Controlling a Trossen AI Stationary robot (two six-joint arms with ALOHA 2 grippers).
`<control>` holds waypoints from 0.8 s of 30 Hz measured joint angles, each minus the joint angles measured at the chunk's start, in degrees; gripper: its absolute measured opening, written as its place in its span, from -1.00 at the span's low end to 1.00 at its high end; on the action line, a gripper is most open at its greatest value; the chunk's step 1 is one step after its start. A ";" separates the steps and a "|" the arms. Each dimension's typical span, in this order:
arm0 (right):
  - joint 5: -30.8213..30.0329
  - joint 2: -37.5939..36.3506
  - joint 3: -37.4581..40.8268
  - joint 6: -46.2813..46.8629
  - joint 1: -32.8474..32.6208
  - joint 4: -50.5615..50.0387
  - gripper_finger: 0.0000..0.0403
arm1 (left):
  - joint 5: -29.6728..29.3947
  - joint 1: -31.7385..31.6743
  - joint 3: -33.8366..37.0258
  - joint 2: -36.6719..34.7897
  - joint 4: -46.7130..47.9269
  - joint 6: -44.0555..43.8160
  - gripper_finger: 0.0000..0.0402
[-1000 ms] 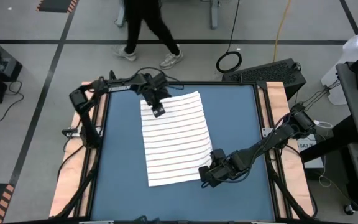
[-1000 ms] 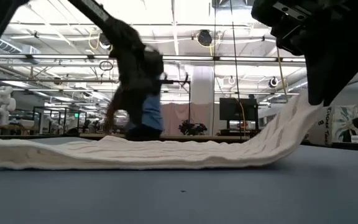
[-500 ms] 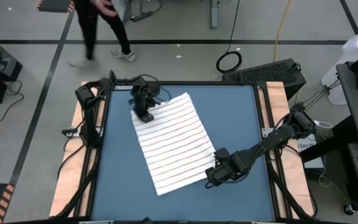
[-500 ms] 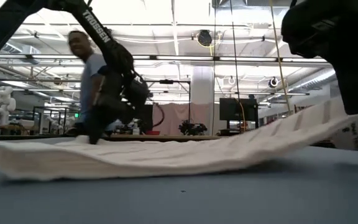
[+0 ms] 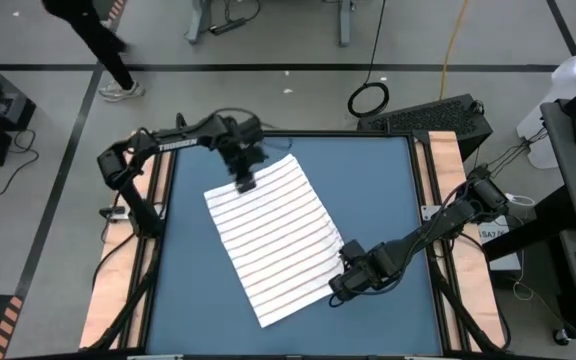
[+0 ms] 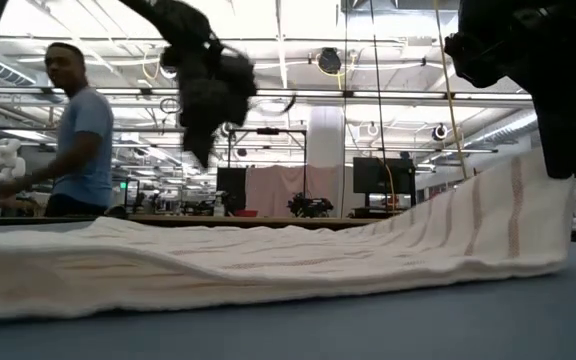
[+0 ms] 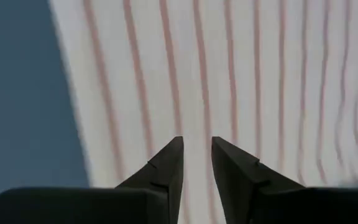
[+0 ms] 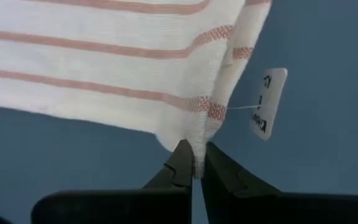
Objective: Roll towel
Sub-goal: Fold the white towel
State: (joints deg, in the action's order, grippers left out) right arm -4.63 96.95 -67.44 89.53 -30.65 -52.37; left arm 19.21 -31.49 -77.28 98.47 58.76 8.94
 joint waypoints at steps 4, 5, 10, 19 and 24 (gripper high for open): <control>0.07 0.00 0.00 -0.73 0.00 0.04 -0.97 | -1.13 -1.15 -6.44 3.65 -6.47 6.20 -0.42; 0.08 0.00 0.00 -0.73 0.00 0.02 -0.97 | -1.18 -1.49 -8.07 5.23 -7.22 7.57 -0.35; 0.16 0.00 0.00 -0.56 0.00 0.70 -0.97 | -4.64 -1.90 -14.63 13.73 -12.58 15.82 0.09; 0.42 0.00 0.00 1.06 -0.27 1.51 -0.97 | -31.78 0.59 -17.64 16.86 -15.90 30.19 0.24; 0.03 0.00 0.00 1.45 -0.37 1.60 -0.97 | -16.79 0.95 -17.64 15.99 -10.61 22.85 0.24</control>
State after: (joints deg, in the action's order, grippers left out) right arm -4.60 96.95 -67.44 90.97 -31.03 -50.77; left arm 2.42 -30.54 -94.91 114.46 48.14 31.79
